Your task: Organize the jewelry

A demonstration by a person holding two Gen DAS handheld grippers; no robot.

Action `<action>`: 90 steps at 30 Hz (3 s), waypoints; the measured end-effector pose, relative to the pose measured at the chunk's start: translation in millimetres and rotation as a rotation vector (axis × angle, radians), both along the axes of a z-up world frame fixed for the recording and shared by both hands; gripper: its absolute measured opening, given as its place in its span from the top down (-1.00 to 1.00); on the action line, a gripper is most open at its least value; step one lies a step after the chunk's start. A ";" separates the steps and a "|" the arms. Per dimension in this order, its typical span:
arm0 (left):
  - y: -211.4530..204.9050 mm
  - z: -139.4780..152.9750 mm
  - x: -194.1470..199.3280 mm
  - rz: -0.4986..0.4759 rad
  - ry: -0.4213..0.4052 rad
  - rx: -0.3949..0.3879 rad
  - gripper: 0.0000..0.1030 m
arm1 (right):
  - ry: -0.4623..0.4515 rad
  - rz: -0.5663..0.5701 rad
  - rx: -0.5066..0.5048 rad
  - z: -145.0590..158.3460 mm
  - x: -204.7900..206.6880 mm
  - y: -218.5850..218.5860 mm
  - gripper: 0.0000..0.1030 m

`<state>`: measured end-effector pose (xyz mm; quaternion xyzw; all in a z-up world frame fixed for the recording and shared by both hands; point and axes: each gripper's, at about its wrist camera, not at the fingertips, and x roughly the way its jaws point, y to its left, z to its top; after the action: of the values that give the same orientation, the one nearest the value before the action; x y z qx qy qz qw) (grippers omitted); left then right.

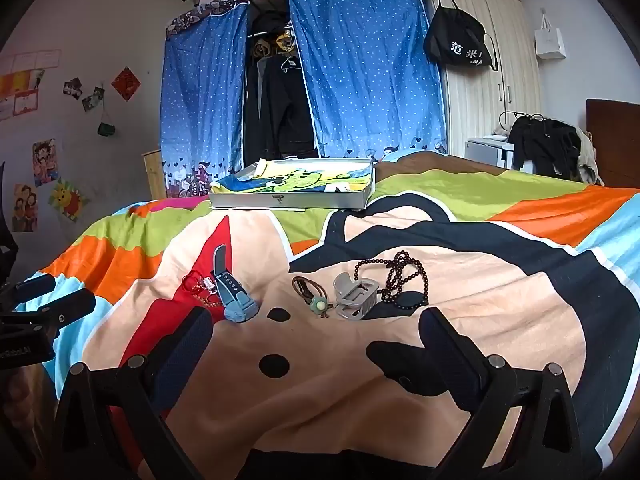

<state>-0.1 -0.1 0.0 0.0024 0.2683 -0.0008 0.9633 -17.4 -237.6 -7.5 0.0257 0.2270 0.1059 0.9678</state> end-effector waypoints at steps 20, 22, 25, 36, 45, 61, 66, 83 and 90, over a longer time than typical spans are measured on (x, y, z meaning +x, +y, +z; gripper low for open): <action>0.6 -2.6 0.6 0.005 0.002 0.012 -0.98 | 0.000 -0.009 0.005 -1.4 1.0 -3.8 -1.00; 0.5 -2.0 0.4 0.003 0.002 0.011 -0.98 | 0.001 -0.008 0.006 -1.5 0.8 -4.2 -1.00; 0.1 -1.8 0.0 0.003 0.003 0.010 -0.98 | 0.002 -0.008 0.004 -1.4 0.4 -4.1 -1.00; -0.5 -1.0 -0.4 0.001 0.006 0.009 -0.98 | 0.004 -0.008 0.008 -1.8 1.2 -4.1 -1.00; -0.7 -1.5 0.1 0.002 0.006 0.008 -0.98 | 0.006 -0.008 0.008 -1.5 0.9 -4.3 -1.00; -1.6 -1.4 -0.2 0.002 0.008 0.007 -0.98 | 0.007 -0.008 0.009 -1.8 1.1 -4.9 -1.00; -1.4 -1.5 -0.1 0.002 0.007 0.007 -0.98 | 0.008 -0.008 0.010 -2.0 1.7 -4.8 -1.00; -1.1 -1.4 0.3 0.002 0.009 0.005 -0.98 | 0.010 -0.008 0.011 -2.0 2.6 -5.3 -1.00; -0.8 -1.3 0.2 0.002 0.010 0.005 -0.98 | 0.011 -0.008 0.011 1.3 2.5 -5.4 -1.00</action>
<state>0.1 -0.9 -1.3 0.0045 0.2729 0.0009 0.9620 -14.9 -243.1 -6.2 0.0327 0.2314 0.1033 0.9668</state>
